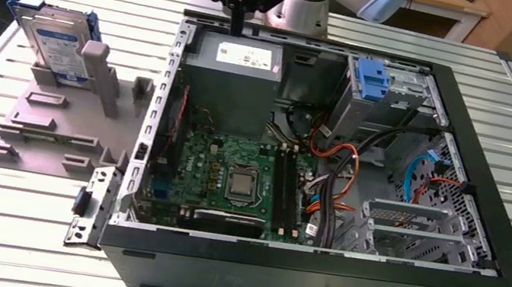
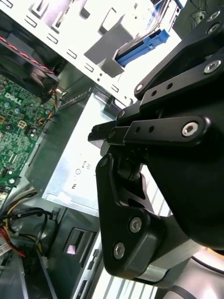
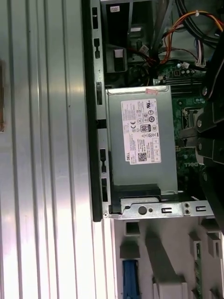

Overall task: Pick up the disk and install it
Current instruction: 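Reach for the disk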

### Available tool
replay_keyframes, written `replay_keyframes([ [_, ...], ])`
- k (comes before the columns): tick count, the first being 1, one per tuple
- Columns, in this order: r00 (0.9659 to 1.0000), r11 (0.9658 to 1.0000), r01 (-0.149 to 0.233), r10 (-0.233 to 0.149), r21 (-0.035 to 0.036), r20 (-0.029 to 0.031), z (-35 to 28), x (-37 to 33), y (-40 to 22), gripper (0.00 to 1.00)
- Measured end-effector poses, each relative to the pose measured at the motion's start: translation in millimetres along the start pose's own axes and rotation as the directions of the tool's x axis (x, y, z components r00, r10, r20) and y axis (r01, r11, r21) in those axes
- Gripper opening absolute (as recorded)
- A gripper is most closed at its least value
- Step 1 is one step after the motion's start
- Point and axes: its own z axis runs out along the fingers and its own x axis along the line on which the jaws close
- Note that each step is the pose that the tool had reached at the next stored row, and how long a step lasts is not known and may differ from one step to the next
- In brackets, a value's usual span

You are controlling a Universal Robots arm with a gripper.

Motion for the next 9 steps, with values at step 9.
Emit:
replay_keyframes([
  [9,1.0000,1.0000,0.000,0.000,0.0001,0.0000,0.6,9.5,1.6,0.11],
])
